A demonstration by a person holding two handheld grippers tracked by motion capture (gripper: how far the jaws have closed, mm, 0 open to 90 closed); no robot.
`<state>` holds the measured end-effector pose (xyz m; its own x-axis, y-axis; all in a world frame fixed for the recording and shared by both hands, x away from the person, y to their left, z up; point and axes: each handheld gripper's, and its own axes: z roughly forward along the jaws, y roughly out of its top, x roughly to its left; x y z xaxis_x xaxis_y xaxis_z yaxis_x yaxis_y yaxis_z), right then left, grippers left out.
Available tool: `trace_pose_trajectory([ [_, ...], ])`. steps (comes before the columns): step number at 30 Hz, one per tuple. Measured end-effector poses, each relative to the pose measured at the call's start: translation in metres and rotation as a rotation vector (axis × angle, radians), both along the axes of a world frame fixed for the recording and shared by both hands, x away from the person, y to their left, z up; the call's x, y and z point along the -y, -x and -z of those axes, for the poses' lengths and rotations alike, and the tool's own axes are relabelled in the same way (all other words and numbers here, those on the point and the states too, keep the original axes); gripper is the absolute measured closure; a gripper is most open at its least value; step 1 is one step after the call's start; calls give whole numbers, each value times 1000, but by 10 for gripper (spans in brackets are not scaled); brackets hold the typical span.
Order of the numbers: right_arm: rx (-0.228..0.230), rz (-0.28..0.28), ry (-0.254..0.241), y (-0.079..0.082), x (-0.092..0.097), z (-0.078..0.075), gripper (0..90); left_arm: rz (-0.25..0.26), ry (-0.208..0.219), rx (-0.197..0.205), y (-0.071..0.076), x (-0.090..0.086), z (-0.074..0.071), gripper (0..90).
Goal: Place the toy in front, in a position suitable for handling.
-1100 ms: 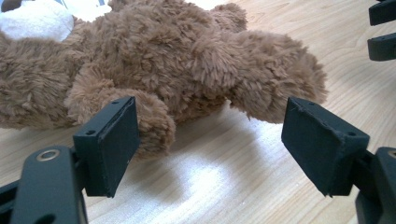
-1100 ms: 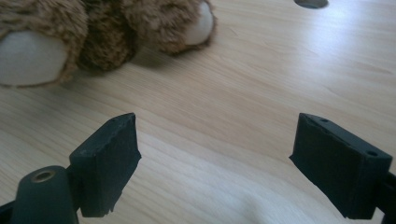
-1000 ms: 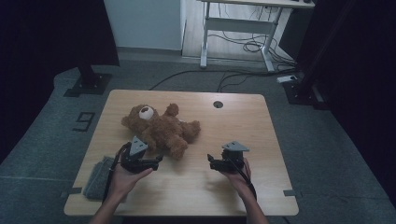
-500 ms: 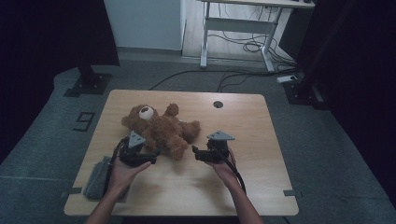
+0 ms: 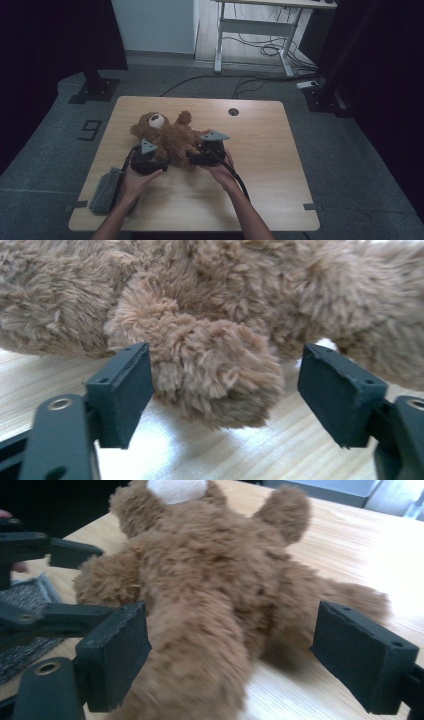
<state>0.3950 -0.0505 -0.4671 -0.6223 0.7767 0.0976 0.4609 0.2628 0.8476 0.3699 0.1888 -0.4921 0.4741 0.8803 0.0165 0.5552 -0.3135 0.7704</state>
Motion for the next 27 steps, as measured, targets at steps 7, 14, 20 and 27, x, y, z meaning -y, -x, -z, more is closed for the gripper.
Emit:
trace_pose_trajectory([
  [7,-63,-11,73,-13,-23,29,158,-29,-19,16,-5,-1,9,465],
  [14,-115,-59,74,-22,-28,56,402,-31,43,24,-7,-15,10,658],
  [20,-104,-54,96,-25,-25,54,573,-7,181,18,-9,-26,7,726],
  [27,-52,-12,44,-24,-17,46,650,15,241,36,-13,-25,-4,744],
])
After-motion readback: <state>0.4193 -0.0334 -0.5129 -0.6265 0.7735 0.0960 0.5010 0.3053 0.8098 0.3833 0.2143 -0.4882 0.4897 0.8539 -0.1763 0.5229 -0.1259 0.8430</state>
